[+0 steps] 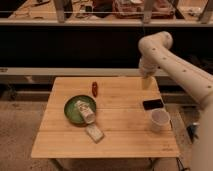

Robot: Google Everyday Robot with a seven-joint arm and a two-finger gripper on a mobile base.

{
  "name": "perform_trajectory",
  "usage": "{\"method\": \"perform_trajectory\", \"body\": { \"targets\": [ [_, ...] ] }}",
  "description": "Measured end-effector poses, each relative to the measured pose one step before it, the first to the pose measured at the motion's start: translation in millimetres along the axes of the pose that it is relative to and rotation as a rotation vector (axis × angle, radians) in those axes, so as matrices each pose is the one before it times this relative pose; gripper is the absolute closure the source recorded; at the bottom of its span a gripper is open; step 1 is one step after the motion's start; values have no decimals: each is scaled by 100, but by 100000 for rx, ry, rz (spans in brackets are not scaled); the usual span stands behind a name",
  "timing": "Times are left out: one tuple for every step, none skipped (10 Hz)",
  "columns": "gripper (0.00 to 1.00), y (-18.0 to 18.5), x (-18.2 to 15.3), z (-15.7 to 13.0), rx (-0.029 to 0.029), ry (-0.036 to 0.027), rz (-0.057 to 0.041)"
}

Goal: Move the arm in a circular motion

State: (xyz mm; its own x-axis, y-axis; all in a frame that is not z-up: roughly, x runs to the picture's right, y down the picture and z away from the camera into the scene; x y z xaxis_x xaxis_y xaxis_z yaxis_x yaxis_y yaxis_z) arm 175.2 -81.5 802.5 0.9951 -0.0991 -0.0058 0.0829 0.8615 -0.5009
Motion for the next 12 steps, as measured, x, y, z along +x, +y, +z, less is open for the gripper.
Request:
{"method": "perform_trajectory", "body": {
  "targets": [
    [35, -2589, -3478, 47, -587, -53, -3578],
    [35, -2462, -4563, -55, -1100, -964, -6391],
    [35, -1926, -4196, -29, -1297, -1198, -7286],
    [35, -1457, -3838, -74, -1052, -1844, -7819],
    [35, -841, -2847, -37, -823, -2358, -6279],
    [35, -848, -4227, -181, -964, -4511, -10916],
    [35, -267, -2271, -30, -484, -2868, -6694],
    [35, 69, -2547, -245, -355, -3765, -8321],
    [35, 340, -1583, -224, 147, -2533, -5879],
    [35, 1262, -2253, -474, 1095, -3537, -8867],
    [35, 1239, -1137, -322, 858, -1282, -4283],
    [35, 2290, -1229, -392, 1265, -445, -4247]
  ]
}}
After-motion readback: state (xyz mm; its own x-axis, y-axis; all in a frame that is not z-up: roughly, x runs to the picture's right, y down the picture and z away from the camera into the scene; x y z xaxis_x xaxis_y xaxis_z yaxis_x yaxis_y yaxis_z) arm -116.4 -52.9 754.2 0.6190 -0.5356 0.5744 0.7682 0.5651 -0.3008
